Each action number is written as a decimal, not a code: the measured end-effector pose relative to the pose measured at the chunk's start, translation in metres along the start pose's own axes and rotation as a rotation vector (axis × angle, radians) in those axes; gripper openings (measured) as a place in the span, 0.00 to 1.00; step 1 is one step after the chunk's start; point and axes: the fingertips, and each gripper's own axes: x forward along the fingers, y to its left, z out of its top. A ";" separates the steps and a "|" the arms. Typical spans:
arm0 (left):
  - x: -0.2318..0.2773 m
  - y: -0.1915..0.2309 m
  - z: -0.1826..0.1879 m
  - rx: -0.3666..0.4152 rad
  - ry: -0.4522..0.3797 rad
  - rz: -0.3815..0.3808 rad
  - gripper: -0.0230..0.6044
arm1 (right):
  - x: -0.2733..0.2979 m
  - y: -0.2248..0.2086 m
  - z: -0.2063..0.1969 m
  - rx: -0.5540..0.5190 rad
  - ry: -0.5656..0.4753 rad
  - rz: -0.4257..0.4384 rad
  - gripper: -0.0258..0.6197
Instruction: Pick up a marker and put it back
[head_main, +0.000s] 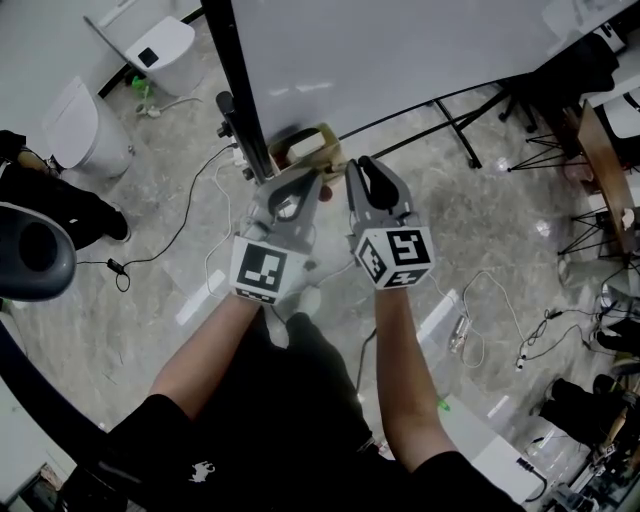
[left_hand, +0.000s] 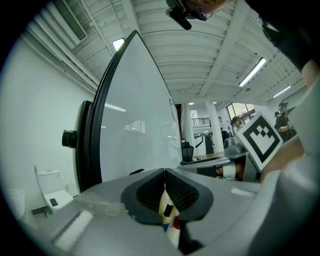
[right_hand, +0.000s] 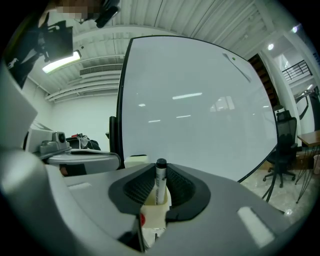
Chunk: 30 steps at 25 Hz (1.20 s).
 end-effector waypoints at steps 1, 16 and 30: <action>0.000 0.000 0.000 0.000 -0.001 -0.001 0.05 | -0.001 0.001 0.001 -0.001 -0.004 -0.002 0.16; -0.003 -0.006 0.010 0.014 -0.017 -0.022 0.05 | -0.022 0.009 0.031 -0.018 -0.072 -0.009 0.16; -0.005 -0.009 0.019 0.001 -0.036 -0.045 0.04 | -0.042 0.015 0.057 -0.055 -0.119 -0.034 0.16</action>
